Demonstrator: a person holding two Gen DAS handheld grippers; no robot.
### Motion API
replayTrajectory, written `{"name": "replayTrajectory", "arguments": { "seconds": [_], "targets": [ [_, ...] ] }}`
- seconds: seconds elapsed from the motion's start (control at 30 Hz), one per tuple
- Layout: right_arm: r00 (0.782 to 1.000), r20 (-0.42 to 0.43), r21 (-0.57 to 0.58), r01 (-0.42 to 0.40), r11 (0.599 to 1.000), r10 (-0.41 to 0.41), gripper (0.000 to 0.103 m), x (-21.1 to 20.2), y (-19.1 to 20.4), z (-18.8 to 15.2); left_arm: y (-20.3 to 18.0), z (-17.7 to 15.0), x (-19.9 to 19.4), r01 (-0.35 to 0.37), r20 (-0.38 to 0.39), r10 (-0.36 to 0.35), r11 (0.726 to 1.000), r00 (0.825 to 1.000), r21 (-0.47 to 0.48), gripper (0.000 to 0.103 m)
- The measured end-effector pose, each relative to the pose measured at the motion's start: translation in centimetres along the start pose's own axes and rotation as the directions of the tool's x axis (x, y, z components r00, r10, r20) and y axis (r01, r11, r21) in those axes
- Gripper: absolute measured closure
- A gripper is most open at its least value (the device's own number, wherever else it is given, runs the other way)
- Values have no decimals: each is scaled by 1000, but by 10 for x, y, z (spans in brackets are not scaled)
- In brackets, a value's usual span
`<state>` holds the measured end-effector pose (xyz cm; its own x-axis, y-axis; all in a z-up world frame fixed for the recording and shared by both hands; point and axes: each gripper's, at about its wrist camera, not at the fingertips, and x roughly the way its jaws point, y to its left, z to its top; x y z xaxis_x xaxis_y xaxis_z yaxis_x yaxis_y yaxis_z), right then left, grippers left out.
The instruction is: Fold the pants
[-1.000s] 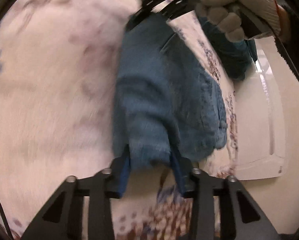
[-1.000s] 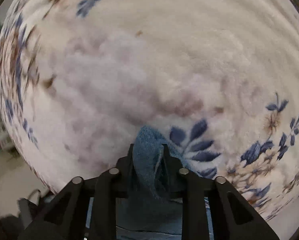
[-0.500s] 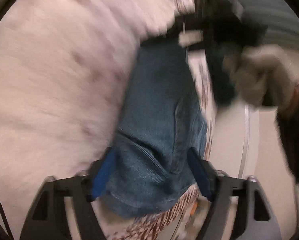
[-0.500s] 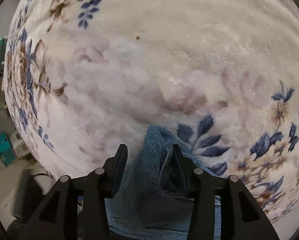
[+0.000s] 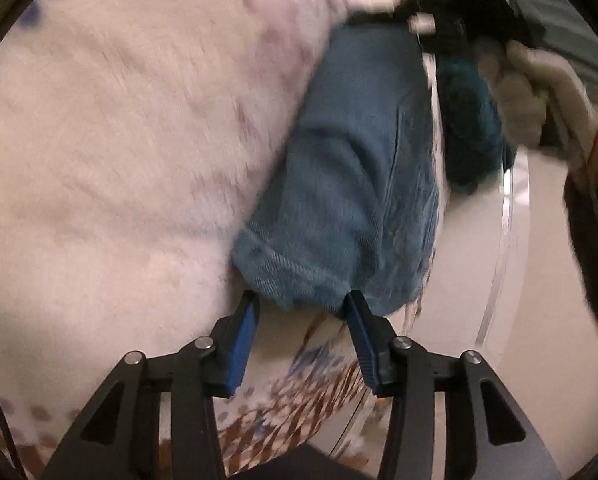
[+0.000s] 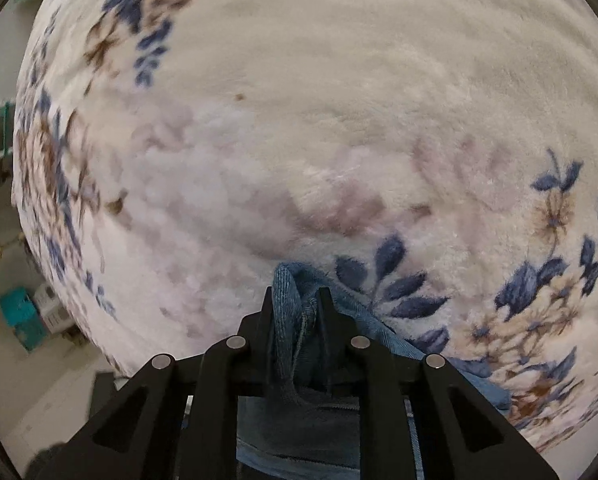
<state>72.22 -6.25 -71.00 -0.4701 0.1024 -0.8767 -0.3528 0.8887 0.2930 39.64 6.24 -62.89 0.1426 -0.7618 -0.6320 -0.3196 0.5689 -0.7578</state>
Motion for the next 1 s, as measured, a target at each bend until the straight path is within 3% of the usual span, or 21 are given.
{"name": "replayTrajectory", "arguments": {
  "seconds": [0.1, 0.23, 0.33, 0.4, 0.47, 0.73, 0.8, 0.87, 0.93, 0.97, 1.0],
  "targets": [
    [999, 9, -87, 36, 996, -35, 72, -8, 15, -9, -8, 12, -21, -13, 105, 15, 1000, 994, -12, 41],
    [1000, -4, -73, 17, 997, -18, 71, -1, 14, -12, -16, 31, -12, 7, 132, -4, 1000, 991, -22, 40],
    [1000, 3, -53, 3, 999, -3, 71, 0, 12, -10, -23, 48, 13, -5, 106, 5, 1000, 994, -5, 42],
    [1000, 5, -28, -3, 1000, 3, 79, 3, 10, -10, -26, 53, 38, 13, 57, -13, 1000, 998, -1, 63],
    [1000, 14, 8, -13, 1000, 13, 84, 1, 5, -10, -33, 53, 53, -13, 29, 12, 999, 1000, 32, 63],
    [998, 29, 67, -57, 996, 55, 86, -2, -9, -9, -40, 19, 57, -46, -47, 51, 994, 998, 97, 63],
    [997, 31, 75, -69, 995, 67, 85, -3, -13, -7, -37, 7, 64, -42, -102, 51, 996, 993, 82, 63],
    [998, 36, 63, -61, 996, 59, 85, -6, -13, -6, -40, -7, 66, -94, -153, 108, 991, 982, 96, 64],
    [997, 53, 45, -60, 997, 58, 81, -12, -12, -8, -49, -10, 62, -132, -167, 149, 986, 975, 104, 61],
    [995, 65, 35, -74, 997, 72, 79, -17, -12, -10, -58, -9, 56, -178, -144, 193, 977, 971, 114, 54],
    [991, 91, 25, -98, 995, 96, 69, -25, -12, -16, -64, -7, 48, -199, -117, 213, 972, 970, 124, 40]
  ]
}}
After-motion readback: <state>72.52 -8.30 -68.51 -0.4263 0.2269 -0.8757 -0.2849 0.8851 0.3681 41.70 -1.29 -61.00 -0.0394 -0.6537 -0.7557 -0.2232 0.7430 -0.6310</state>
